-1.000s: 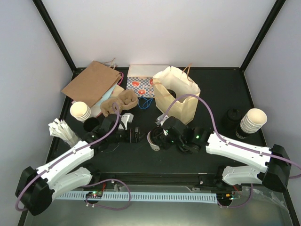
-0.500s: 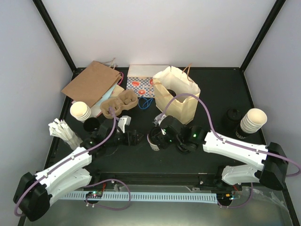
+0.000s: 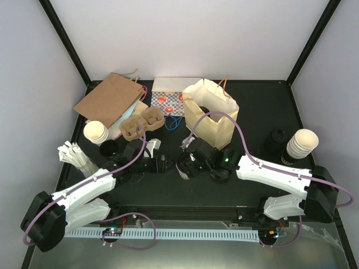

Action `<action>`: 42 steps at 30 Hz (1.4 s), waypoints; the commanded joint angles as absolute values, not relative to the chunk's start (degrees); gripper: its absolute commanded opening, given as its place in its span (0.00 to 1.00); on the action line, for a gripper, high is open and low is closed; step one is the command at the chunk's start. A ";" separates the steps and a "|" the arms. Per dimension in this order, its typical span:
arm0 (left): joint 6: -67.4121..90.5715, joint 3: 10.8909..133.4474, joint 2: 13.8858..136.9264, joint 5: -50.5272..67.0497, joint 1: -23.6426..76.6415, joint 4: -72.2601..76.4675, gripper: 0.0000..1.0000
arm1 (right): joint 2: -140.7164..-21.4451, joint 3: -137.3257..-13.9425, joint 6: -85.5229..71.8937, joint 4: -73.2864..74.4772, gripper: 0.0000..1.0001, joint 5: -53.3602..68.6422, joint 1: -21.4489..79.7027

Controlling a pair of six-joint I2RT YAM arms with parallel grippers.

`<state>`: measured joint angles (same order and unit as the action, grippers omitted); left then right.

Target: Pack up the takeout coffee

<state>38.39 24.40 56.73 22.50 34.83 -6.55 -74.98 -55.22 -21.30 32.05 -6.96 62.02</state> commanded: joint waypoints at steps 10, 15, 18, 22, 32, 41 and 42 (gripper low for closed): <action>39.09 26.81 59.91 24.08 34.20 -2.93 0.68 | -77.17 -57.00 -20.53 31.21 0.67 -7.98 62.30; 39.25 26.74 59.74 24.04 33.93 -2.92 0.63 | -78.31 -57.43 -20.34 31.36 0.67 -8.21 62.28; 39.58 26.44 59.08 23.72 33.64 -2.93 0.61 | -79.92 -58.39 -20.17 32.22 0.67 -8.41 62.28; 41.55 25.28 57.32 22.07 32.38 -3.60 0.60 | -82.53 -59.76 -20.28 34.55 0.67 -8.57 62.27; 42.80 23.21 55.52 24.12 30.97 -1.66 0.59 | -87.83 -61.54 -20.96 38.45 0.67 -6.96 62.24; 42.55 23.12 57.56 27.62 30.67 0.22 0.59 | -89.14 -61.58 -21.27 39.69 0.67 -4.13 62.23; 42.52 23.12 57.69 27.74 30.62 0.34 0.59 | -89.23 -61.61 -21.19 40.01 0.67 -3.76 62.23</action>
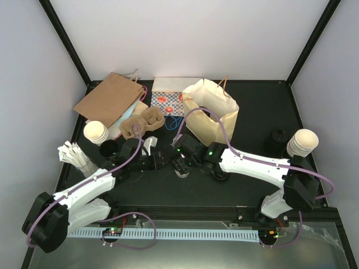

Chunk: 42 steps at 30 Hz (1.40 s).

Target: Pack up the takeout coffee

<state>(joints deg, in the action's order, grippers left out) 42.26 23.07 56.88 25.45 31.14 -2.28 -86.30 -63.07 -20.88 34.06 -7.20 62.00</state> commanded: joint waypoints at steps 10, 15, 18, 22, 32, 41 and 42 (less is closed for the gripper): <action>42.97 22.68 60.14 30.57 30.01 3.16 0.58 | -91.01 -61.33 -20.49 43.98 0.67 0.21 62.22; 43.01 22.59 60.15 30.76 29.84 3.54 0.58 | -92.22 -60.91 -20.65 45.08 0.67 2.13 62.23; 42.86 22.59 60.17 30.87 29.79 3.34 0.58 | -92.87 -60.33 -20.49 45.24 0.67 3.96 62.20; 42.89 22.43 60.72 31.09 29.70 3.70 0.58 | -92.51 -59.40 -20.24 45.43 0.65 5.09 62.22; 43.92 22.29 63.07 34.19 29.69 6.66 0.57 | -88.83 -59.11 -18.47 47.31 0.64 5.49 62.21; 44.93 22.32 67.24 37.10 29.78 10.49 0.54 | -89.11 -59.30 -18.29 47.02 0.64 5.19 62.23; 44.91 22.32 67.31 36.83 29.72 10.43 0.53 | -89.12 -59.36 -18.24 46.96 0.64 5.13 62.23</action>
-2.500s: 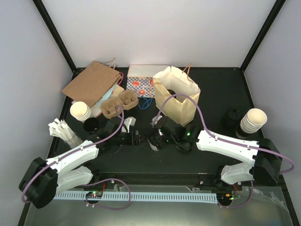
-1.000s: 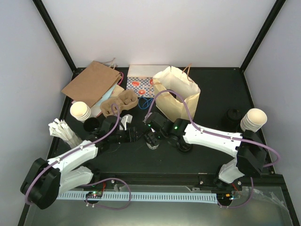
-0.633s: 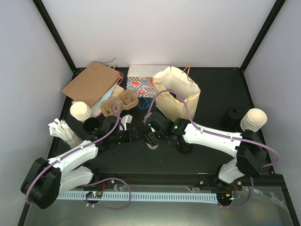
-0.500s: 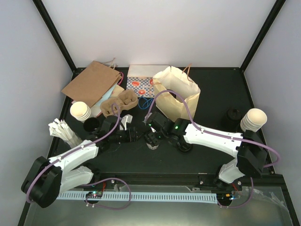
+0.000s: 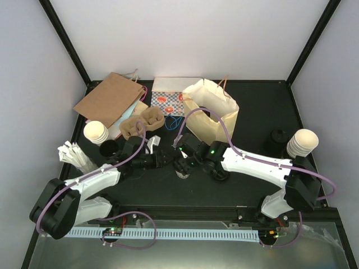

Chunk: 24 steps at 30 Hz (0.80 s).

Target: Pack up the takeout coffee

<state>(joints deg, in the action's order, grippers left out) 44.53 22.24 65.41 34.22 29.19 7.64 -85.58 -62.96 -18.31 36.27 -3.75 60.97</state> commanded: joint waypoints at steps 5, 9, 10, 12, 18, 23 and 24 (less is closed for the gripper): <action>44.82 22.56 68.18 33.89 29.68 9.47 0.51 | -89.32 -59.83 -17.66 46.30 0.64 5.75 62.21; 44.90 23.65 70.70 33.86 29.66 10.65 0.51 | -90.07 -60.17 -16.71 46.07 0.64 6.88 62.22; 45.05 23.91 71.21 34.37 29.65 11.57 0.52 | -90.24 -60.12 -16.57 46.06 0.64 6.97 62.23; 45.01 24.95 72.13 34.62 29.68 12.09 0.54 | -90.49 -60.08 -16.34 45.97 0.64 7.10 62.21; 44.01 28.35 76.77 35.16 29.66 11.78 0.55 | -91.00 -59.82 -15.94 45.55 0.64 7.65 62.23; 42.54 30.65 80.30 38.20 29.65 12.07 0.55 | -91.50 -60.18 -15.92 45.36 0.64 7.41 62.25; 42.20 30.87 80.64 38.75 29.70 11.96 0.55 | -91.62 -60.28 -16.03 45.43 0.64 7.20 62.19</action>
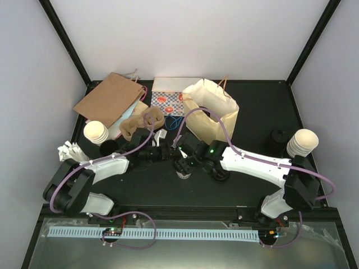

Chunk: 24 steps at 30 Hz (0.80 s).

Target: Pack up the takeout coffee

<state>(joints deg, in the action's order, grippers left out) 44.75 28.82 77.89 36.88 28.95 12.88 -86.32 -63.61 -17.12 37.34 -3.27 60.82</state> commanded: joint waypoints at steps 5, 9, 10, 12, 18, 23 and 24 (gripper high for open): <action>40.22 30.19 81.20 40.49 29.88 11.30 0.56 | -92.18 -60.72 -16.57 45.13 0.64 6.79 62.17; 38.94 28.34 82.15 39.49 29.86 10.27 0.54 | -92.92 -60.70 -16.73 44.77 0.64 6.88 62.18; 38.75 27.60 82.56 39.02 29.88 10.26 0.54 | -93.01 -60.59 -16.69 44.59 0.64 7.01 62.19; 38.32 26.54 84.00 37.78 29.97 10.26 0.53 | -93.48 -60.41 -16.68 44.47 0.64 6.91 62.21; 37.01 24.52 88.11 35.40 30.13 10.46 0.52 | -94.28 -59.74 -16.89 43.59 0.64 6.68 62.20; 36.90 23.64 89.44 34.91 30.14 11.18 0.51 | -94.23 -59.23 -17.60 42.85 0.64 6.15 62.21; 37.10 23.42 89.23 34.97 30.15 11.44 0.50 | -94.25 -59.29 -17.77 42.89 0.64 5.89 62.18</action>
